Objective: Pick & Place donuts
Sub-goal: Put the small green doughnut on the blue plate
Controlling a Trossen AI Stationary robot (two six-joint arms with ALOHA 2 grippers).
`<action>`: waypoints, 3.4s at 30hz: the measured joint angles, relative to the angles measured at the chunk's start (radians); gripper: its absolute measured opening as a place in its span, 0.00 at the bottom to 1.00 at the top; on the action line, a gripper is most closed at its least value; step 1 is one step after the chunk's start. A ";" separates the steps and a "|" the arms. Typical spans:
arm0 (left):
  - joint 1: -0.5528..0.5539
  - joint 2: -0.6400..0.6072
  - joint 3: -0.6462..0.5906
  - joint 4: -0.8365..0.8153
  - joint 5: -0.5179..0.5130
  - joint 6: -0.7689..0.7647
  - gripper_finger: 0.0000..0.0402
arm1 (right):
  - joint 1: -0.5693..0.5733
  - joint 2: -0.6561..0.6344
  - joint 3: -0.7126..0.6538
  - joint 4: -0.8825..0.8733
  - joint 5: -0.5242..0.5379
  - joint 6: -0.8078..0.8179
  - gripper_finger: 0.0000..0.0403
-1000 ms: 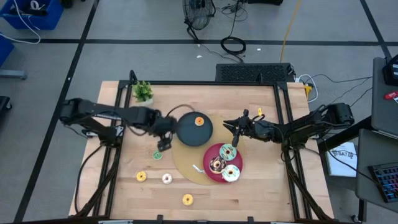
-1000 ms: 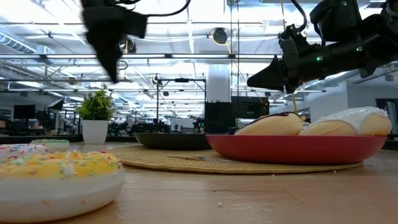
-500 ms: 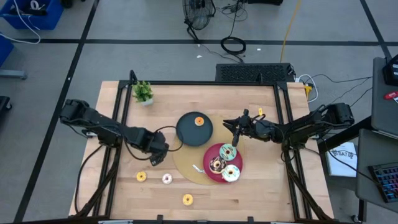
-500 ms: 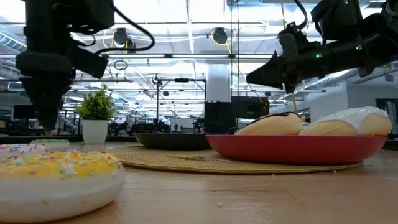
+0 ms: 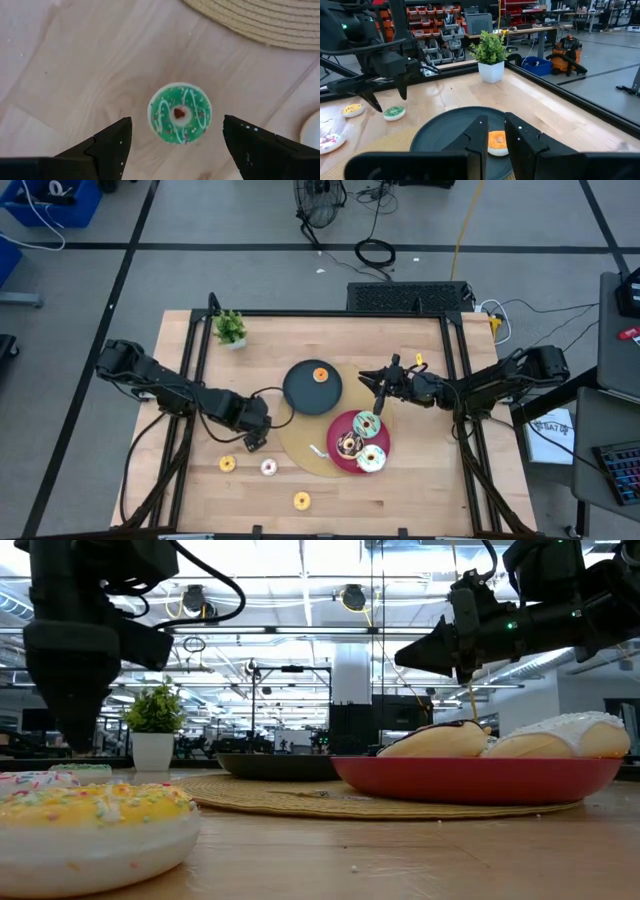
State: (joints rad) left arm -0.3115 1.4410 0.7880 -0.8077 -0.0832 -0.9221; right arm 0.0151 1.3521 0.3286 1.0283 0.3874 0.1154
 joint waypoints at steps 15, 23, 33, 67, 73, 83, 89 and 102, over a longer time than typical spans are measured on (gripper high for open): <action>0.001 0.019 0.000 0.002 -0.030 -0.060 0.76 | 0.000 0.000 0.000 -0.010 0.000 0.000 0.14; -0.005 0.109 0.000 0.034 -0.010 -0.028 0.75 | 0.000 0.000 0.000 -0.009 0.000 0.000 0.14; -0.004 0.139 0.002 0.063 0.026 -0.002 0.72 | 0.000 0.000 0.000 -0.009 0.000 0.000 0.14; 0.105 0.137 0.000 0.171 0.030 0.191 0.38 | 0.000 0.000 0.000 -0.016 0.000 0.004 0.14; 0.160 0.137 0.000 0.300 0.030 0.302 0.41 | 0.000 0.000 0.000 -0.016 0.000 0.003 0.14; 0.218 0.136 0.000 0.469 0.030 0.444 0.38 | 0.000 0.000 0.000 -0.029 0.000 0.003 0.14; 0.232 0.136 0.000 0.596 0.030 0.536 0.39 | 0.000 0.000 0.000 -0.038 0.000 0.004 0.14; 0.235 0.136 0.000 0.931 -0.028 0.750 0.42 | 0.000 0.000 0.000 -0.039 0.000 0.003 0.14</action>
State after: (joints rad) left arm -0.0769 1.5772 0.7882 0.1228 -0.1108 -0.1720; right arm 0.0151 1.3521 0.3286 0.9897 0.3870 0.1188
